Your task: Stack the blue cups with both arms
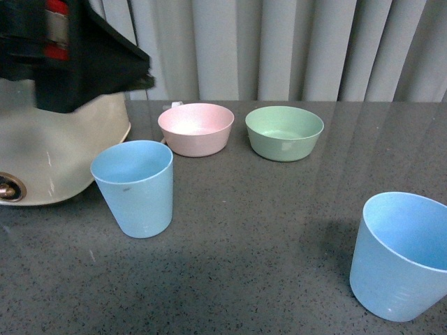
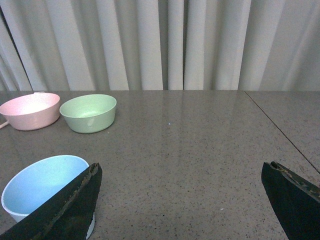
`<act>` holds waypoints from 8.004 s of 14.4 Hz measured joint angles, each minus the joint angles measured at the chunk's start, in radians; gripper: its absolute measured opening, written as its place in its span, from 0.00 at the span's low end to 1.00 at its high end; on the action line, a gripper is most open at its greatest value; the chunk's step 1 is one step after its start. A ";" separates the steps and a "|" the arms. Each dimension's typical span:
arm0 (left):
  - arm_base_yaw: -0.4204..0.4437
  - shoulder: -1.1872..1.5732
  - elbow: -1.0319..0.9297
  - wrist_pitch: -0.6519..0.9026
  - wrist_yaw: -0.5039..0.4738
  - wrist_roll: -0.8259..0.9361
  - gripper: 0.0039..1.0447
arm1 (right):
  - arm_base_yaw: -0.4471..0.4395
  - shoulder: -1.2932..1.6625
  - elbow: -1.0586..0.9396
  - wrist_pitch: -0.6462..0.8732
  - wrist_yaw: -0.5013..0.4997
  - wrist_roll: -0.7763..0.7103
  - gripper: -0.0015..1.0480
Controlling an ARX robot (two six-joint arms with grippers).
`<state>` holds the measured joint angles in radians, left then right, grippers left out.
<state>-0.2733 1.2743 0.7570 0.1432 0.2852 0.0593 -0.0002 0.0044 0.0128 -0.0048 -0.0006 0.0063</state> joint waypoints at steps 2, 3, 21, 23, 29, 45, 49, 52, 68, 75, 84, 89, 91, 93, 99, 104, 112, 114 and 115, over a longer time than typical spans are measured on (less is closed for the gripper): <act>-0.062 0.050 0.070 -0.087 0.003 0.019 0.94 | 0.000 0.000 0.000 0.000 0.000 0.000 0.94; -0.084 0.062 0.094 -0.121 -0.005 0.035 0.94 | 0.000 0.000 0.000 0.000 0.000 0.000 0.94; -0.162 0.274 0.127 -0.241 -0.163 0.261 0.73 | 0.000 0.000 0.000 0.000 0.000 0.000 0.94; -0.163 0.275 0.127 -0.241 -0.166 0.262 0.66 | 0.000 0.000 0.000 0.000 0.000 0.000 0.94; -0.163 0.275 0.127 -0.252 -0.171 0.264 0.26 | 0.000 0.000 0.000 0.000 0.000 0.000 0.94; -0.409 0.340 0.214 -0.274 -0.174 0.298 0.02 | 0.000 0.000 0.000 0.000 0.000 0.000 0.94; -0.412 0.339 0.213 -0.290 -0.157 0.308 0.26 | 0.000 0.000 0.000 0.000 0.000 0.000 0.94; -0.412 0.327 0.219 -0.310 -0.139 0.305 0.54 | 0.000 0.000 0.000 0.000 0.000 0.000 0.94; 0.099 -0.214 0.164 0.026 0.018 -0.088 0.94 | 0.000 0.000 0.000 0.000 0.000 0.000 0.94; 0.467 -0.619 -0.178 -0.048 -0.093 -0.079 0.50 | 0.000 0.000 0.000 0.001 0.000 0.000 0.94; 0.276 -0.894 -0.591 0.071 -0.287 -0.073 0.01 | 0.000 0.000 0.000 0.000 0.000 0.000 0.94; 0.273 -0.989 -0.667 0.053 -0.286 -0.073 0.01 | 0.000 0.000 0.000 0.000 0.000 0.000 0.94; 0.273 -1.027 -0.692 0.037 -0.286 -0.073 0.01 | 0.000 0.000 0.000 0.000 0.000 0.000 0.94; 0.273 -1.061 -0.705 0.018 -0.286 -0.073 0.01 | 0.000 0.000 0.000 0.000 0.000 0.000 0.94; 0.273 -1.263 -0.742 -0.163 -0.285 -0.070 0.01 | 0.000 0.000 0.000 0.000 0.001 0.000 0.94; 0.273 -1.263 -0.742 -0.147 -0.286 -0.070 0.01 | 0.000 0.000 0.000 0.000 0.001 0.000 0.94; 0.273 -1.263 -0.742 -0.147 -0.286 -0.070 0.93 | 0.000 0.000 0.000 0.000 0.001 0.000 0.94; 0.273 -1.263 -0.742 -0.146 -0.286 -0.070 0.94 | 0.000 0.000 0.000 0.000 0.001 0.000 0.94; 0.273 -1.263 -0.742 -0.146 -0.286 -0.070 0.94 | 0.000 0.000 0.000 0.000 0.001 0.000 0.94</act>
<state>-0.0002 0.0109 0.0147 -0.0032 -0.0006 -0.0105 -0.0002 0.0044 0.0128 -0.0048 0.0002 0.0063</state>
